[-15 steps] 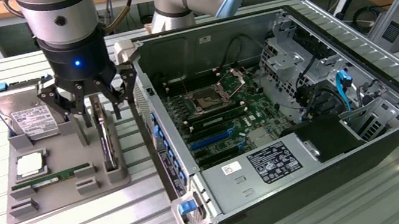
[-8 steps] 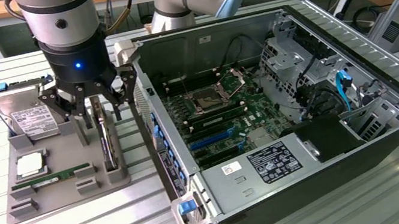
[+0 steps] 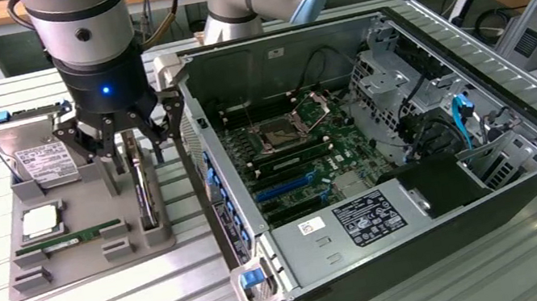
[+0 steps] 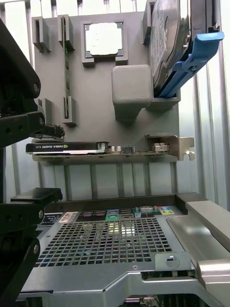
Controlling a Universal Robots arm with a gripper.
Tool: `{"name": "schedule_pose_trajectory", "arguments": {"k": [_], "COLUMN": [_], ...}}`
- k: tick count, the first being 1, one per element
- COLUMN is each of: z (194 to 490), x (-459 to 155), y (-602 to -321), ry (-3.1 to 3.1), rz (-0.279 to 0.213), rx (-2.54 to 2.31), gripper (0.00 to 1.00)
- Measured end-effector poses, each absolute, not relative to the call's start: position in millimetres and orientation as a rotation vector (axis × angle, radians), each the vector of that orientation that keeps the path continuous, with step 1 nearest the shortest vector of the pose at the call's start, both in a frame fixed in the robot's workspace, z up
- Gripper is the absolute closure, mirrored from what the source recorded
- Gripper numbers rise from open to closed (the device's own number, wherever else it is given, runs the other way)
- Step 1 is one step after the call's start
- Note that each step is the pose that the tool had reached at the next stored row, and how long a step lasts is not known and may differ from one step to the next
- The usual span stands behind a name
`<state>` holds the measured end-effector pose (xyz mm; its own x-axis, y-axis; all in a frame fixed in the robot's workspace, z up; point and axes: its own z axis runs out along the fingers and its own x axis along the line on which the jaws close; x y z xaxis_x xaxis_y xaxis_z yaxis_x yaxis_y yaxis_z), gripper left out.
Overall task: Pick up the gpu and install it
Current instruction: 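Pick up the gpu and move the gpu toward the slot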
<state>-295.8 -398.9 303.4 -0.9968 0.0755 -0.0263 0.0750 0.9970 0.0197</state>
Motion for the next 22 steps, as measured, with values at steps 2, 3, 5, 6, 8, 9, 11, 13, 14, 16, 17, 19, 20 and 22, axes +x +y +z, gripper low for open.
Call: {"name": "schedule_pose_trajectory", "arguments": {"k": [2,3,5,6,8,9,11,13,14,16,17,19,20,22], "z": [302.5,302.2,301.6,301.3,300.6,300.2,299.7,299.0,298.7,298.2,297.9,297.3,296.9,296.2], "x": [-295.8,-295.9,-295.9,-295.9,-295.9,-295.9,-295.9,-295.9,-295.9,-295.9,-295.9,-296.0,-296.0,-296.0], "y": [-398.9,-398.9,-398.9,-398.9,-398.9,-398.9,-398.9,-398.9,-398.9,-398.9,-398.9,-398.9,-398.9,-398.9], "ry": [3.112,3.112,3.112,3.112,3.112,3.112,3.112,3.112,3.112,3.112,3.112,3.112,3.112,3.112], "rz": [0.028,0.028,0.027,0.027,0.027,0.026,0.025,0.025,0.024,0.023,0.023,0.022,0.022,0.021], "rx": [0.117,0.117,0.117,0.117,0.117,0.117,0.117,0.117,0.117,0.117,0.117,0.117,0.117,0.117], "gripper": [0.46,0.46,0.46,0.46,0.46,0.46,0.46,0.46,0.46,0.46,0.46,0.46,0.46,0.46]}}
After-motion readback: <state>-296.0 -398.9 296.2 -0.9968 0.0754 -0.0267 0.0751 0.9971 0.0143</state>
